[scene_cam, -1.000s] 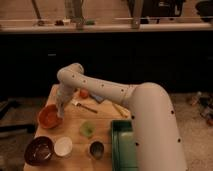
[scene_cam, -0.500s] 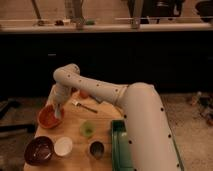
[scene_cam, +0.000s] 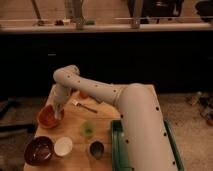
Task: Place towel in red bowl
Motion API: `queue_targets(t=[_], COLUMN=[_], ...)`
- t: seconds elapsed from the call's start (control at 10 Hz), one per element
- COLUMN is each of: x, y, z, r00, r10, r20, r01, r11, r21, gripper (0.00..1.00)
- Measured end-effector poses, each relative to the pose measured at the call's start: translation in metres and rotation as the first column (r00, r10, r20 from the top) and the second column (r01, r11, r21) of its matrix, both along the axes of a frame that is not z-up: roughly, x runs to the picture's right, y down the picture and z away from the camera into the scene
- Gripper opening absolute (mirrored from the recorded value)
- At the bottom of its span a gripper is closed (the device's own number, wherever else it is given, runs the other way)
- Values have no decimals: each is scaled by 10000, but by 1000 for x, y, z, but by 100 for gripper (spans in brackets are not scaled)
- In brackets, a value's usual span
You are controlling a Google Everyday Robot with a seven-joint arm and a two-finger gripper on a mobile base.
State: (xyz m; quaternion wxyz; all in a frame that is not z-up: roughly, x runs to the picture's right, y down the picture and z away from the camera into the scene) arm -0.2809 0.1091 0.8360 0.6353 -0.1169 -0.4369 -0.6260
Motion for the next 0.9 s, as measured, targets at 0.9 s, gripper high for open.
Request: queue_targets(t=[0.9], x=[-35], y=[15], z=[4], r00=[9981], r10=[-617], r20=[81], r01=[619], r11=[9976], r21=[-310], gripper=[6])
